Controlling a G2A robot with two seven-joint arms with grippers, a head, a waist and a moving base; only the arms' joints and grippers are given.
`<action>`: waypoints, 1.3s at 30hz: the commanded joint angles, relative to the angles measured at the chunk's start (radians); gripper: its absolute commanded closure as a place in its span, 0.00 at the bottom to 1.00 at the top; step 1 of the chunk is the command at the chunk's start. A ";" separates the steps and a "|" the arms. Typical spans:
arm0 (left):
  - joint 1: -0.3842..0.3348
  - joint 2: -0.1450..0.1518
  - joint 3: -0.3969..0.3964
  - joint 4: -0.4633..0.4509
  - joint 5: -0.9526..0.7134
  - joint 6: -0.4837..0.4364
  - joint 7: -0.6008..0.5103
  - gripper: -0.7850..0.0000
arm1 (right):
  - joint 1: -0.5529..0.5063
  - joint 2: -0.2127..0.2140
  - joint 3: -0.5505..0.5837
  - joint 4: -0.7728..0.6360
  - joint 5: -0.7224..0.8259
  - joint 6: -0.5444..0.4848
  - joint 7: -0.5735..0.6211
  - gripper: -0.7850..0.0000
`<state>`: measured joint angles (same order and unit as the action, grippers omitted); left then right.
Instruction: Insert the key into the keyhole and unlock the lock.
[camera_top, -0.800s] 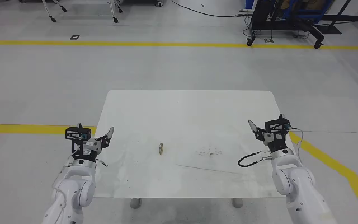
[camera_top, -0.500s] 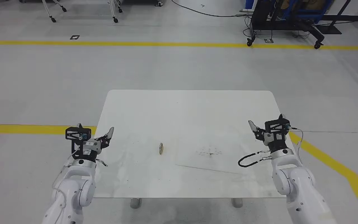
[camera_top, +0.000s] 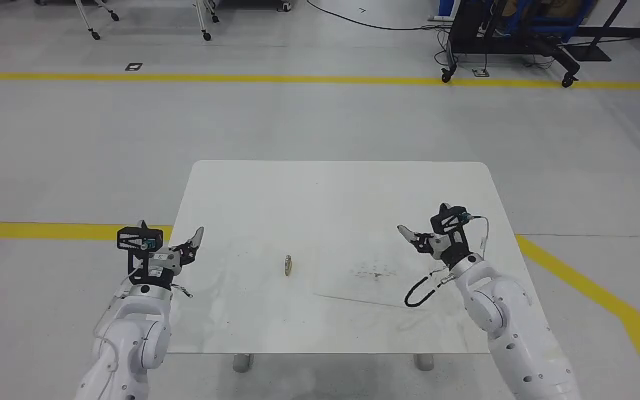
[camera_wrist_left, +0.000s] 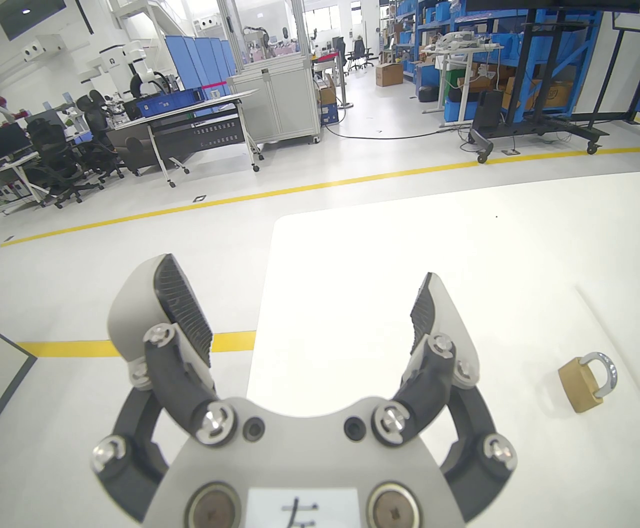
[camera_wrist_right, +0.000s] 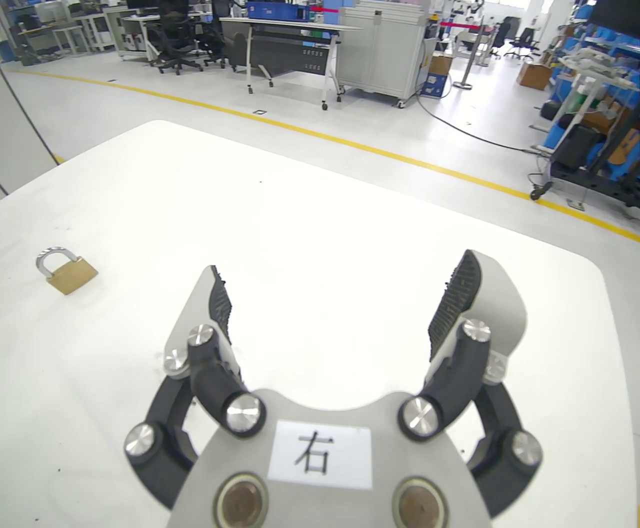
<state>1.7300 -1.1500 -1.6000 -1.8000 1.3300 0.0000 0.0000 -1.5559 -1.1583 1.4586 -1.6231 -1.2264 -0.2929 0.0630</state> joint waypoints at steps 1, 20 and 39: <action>0.000 0.000 0.000 0.000 0.000 0.000 0.000 0.00 | -0.001 0.000 0.001 -0.002 -0.001 0.005 -0.001 0.00; 0.000 0.000 0.000 0.000 0.000 0.000 0.000 0.00 | 0.129 0.030 -0.105 0.159 -0.281 -0.571 -0.257 0.00; 0.000 0.000 0.000 0.000 0.000 0.000 0.000 0.00 | 0.213 0.058 -0.199 0.293 -0.502 -0.698 -0.279 0.47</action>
<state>1.7300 -1.1500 -1.6000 -1.8000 1.3300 0.0000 0.0000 -1.3435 -1.1013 1.2593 -1.3334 -1.7287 -0.9888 -0.2144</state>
